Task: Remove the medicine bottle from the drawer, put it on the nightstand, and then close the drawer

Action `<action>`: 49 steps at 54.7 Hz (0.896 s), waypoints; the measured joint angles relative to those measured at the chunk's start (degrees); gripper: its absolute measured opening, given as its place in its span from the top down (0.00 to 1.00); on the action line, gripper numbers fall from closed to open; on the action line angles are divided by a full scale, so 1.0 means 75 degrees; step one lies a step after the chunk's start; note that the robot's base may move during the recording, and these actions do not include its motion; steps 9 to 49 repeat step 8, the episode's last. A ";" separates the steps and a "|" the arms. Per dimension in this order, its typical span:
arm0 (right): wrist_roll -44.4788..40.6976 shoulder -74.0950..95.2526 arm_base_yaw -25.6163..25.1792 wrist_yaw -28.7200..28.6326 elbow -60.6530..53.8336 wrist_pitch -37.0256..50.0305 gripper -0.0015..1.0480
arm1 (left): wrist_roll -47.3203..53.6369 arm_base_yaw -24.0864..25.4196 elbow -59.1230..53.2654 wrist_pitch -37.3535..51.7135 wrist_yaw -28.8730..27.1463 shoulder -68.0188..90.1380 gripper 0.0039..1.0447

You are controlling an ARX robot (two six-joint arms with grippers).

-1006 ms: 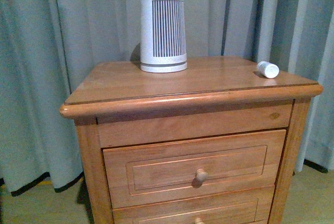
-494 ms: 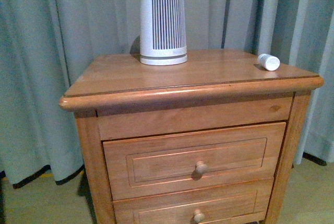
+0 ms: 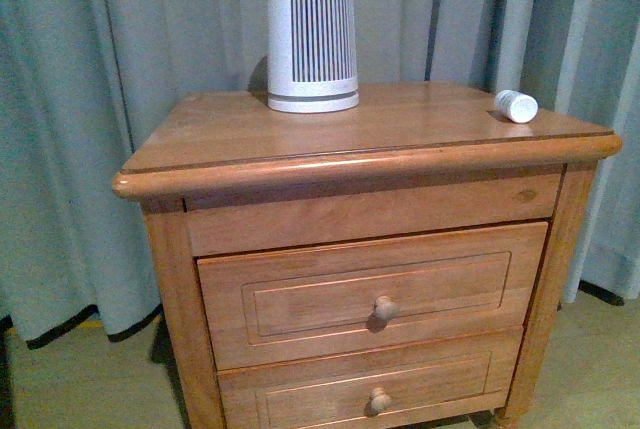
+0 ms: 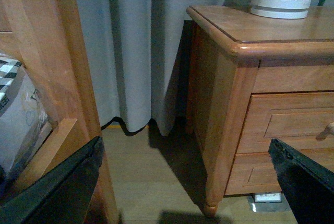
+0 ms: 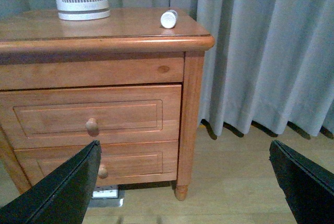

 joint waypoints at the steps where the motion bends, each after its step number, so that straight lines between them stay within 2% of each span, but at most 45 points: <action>1: 0.0000 0.0000 0.0000 0.0000 0.0000 0.0000 0.07 | 0.0000 0.0000 0.0000 0.0000 0.0000 0.0000 0.06; 49: 0.0000 0.0000 0.0000 0.0000 0.0000 0.0000 0.07 | 0.0000 0.0000 0.0000 0.0000 0.0000 0.0000 0.06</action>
